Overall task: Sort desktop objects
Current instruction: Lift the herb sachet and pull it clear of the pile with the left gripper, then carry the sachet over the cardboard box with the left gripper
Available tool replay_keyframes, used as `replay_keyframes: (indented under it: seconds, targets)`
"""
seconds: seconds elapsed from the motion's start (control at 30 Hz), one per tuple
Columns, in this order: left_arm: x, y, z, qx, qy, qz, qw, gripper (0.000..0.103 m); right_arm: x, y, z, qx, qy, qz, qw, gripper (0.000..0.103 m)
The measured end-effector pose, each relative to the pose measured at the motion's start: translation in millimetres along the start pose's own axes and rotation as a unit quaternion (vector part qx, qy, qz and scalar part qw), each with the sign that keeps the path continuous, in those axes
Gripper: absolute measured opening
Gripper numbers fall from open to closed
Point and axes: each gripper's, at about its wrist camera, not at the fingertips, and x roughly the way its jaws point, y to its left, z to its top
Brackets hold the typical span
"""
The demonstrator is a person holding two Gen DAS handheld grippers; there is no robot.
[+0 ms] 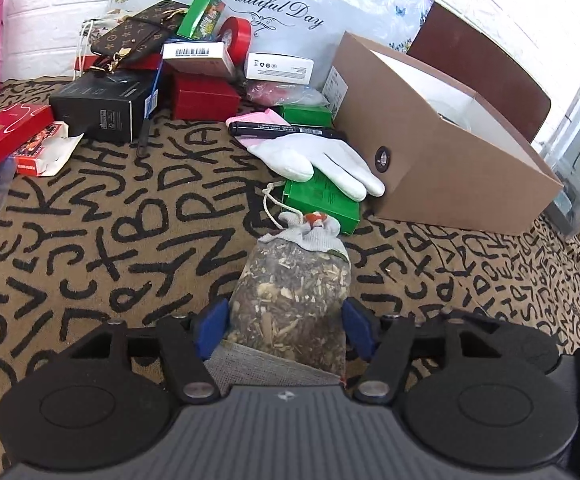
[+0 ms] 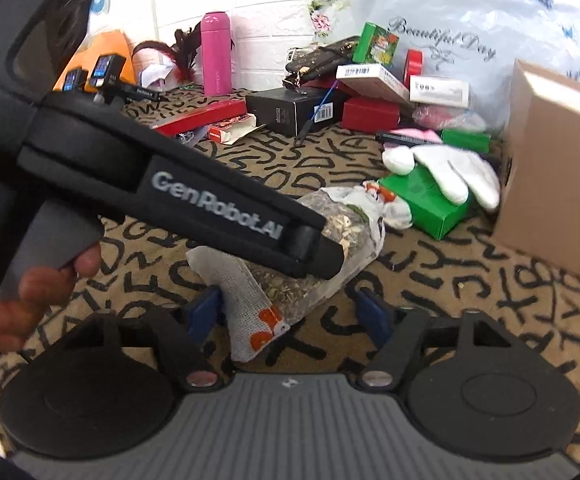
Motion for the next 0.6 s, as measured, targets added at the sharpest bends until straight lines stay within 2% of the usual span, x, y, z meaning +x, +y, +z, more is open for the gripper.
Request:
replay_keyframes:
  seconds: [0.07,0.27,0.6]
  targets:
    - [-1.5,-1.9,-1.1,0.001,-0.003,0.003,1.0000,0.058,-1.1,-1.2,-0.2,0.008,0.000,0.013,1.000,0.054]
    - [-11.3,-14.2,-4.3,0.008,-0.016,0.019,0.9997,0.046,-5.8,4.4,-1.3,0.001,0.003,0.017,1.000,0.040]
    - [-50.7,-46.1,-8.9,0.025,-0.053,-0.001,0.9983,0.044,-49.8,4.2,-9.0,0.004,-0.037,0.018,0.999,0.036]
